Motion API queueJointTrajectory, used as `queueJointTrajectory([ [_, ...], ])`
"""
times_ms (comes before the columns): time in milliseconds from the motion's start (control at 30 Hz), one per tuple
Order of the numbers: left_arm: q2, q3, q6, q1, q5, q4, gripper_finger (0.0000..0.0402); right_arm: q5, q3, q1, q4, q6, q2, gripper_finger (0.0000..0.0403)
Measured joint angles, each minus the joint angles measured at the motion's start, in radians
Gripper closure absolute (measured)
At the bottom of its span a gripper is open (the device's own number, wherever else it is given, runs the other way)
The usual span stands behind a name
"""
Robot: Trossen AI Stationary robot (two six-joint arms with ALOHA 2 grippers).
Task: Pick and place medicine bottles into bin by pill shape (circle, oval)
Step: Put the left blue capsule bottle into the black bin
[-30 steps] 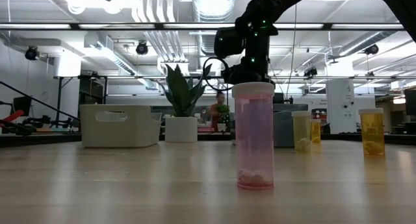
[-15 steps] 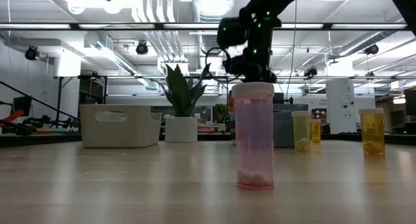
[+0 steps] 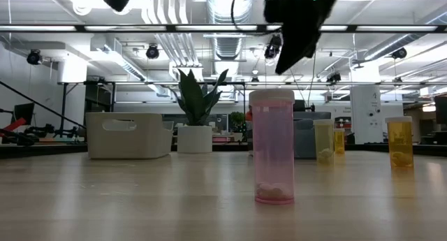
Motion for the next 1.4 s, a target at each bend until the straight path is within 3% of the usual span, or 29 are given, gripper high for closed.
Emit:
queueJointTrajectory([
  [200,0.113,0.012,-0.245,-0.001,0.107,-0.013,0.0295,0.024,-0.241,0.115,0.304,-0.090,-0.200,0.0394],
  [300,0.168,0.059,-0.427,-0.001,0.222,-0.063,0.0295,0.025,-0.331,0.130,0.425,-0.135,-0.281,0.0394],
  [500,0.290,0.197,-0.796,-0.004,0.430,-0.335,0.0295,0.027,-0.436,0.129,0.568,-0.232,-0.404,0.0394],
  [800,0.447,0.332,-1.111,-0.016,0.705,-0.720,0.0295,0.026,-0.470,0.129,0.616,-0.327,-0.489,0.0394],
  [1100,0.454,0.323,-1.428,-0.138,0.724,-0.969,0.0295,0.025,-0.494,0.128,0.616,-0.373,-0.507,0.0394],
  [1400,0.450,0.279,-1.472,-0.208,0.623,-0.974,0.0251,0.024,-0.494,0.128,0.617,-0.383,-0.504,0.0394],
])
